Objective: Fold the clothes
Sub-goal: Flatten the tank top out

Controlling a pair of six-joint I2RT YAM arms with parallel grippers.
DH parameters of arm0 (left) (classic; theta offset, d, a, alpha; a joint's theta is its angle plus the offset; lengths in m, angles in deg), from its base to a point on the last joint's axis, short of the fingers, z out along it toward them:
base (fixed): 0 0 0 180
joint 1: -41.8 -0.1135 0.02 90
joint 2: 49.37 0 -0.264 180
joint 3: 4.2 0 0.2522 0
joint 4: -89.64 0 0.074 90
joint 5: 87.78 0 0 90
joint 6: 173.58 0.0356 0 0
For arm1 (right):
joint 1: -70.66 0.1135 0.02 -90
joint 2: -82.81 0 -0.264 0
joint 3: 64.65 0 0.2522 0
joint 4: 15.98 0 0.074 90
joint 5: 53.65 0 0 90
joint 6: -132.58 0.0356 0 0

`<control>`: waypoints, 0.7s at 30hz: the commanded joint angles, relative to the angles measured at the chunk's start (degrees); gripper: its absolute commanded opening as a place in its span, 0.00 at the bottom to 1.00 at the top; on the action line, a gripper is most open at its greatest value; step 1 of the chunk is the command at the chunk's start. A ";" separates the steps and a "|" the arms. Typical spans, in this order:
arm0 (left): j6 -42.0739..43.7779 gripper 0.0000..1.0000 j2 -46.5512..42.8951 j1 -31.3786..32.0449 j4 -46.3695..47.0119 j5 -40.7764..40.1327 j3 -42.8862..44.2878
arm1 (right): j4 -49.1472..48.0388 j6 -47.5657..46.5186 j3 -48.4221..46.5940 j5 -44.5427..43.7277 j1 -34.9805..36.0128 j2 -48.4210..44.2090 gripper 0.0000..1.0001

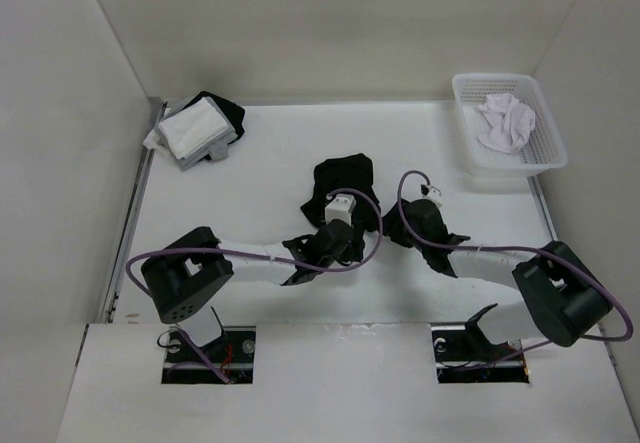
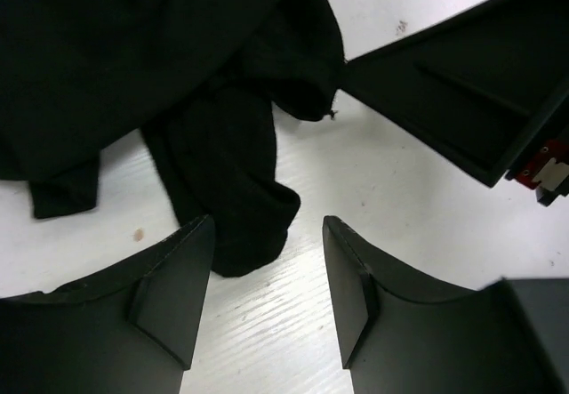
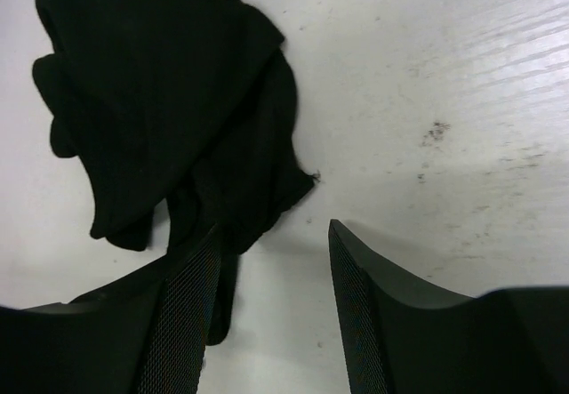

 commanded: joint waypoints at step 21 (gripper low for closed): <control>13.83 0.00 -23.59 -0.16 -15.01 -20.08 6.03 | 6.34 -5.88 -7.65 -4.83 7.05 -17.21 0.05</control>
